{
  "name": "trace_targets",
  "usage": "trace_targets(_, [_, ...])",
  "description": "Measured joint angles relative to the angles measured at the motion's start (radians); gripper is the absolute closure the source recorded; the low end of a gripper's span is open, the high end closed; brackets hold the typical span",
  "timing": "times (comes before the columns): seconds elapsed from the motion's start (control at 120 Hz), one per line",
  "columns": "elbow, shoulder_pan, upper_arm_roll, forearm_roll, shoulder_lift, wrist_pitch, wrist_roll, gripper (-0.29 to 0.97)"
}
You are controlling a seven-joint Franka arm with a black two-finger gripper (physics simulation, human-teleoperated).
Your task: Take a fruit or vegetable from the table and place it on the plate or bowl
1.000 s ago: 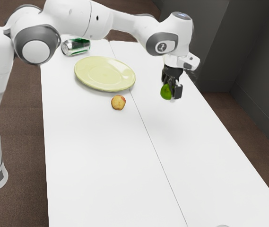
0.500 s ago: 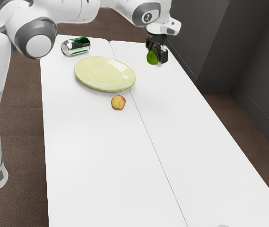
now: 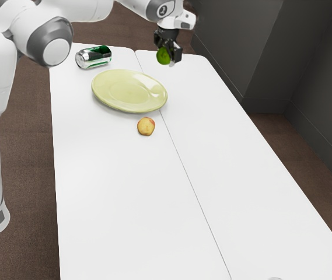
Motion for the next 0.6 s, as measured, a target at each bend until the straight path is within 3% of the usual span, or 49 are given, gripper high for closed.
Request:
trace_targets(0.325, [-0.006,0.095,-0.008,0.003,0.021,0.000,0.017,0.41])
trace_targets(0.45, [-0.007,0.098,-0.010,-0.003,0.025,-0.002,0.025,0.18])
trace_targets(0.6, [-0.014,0.097,-0.012,-0.013,0.023,-0.006,0.032,0.06])
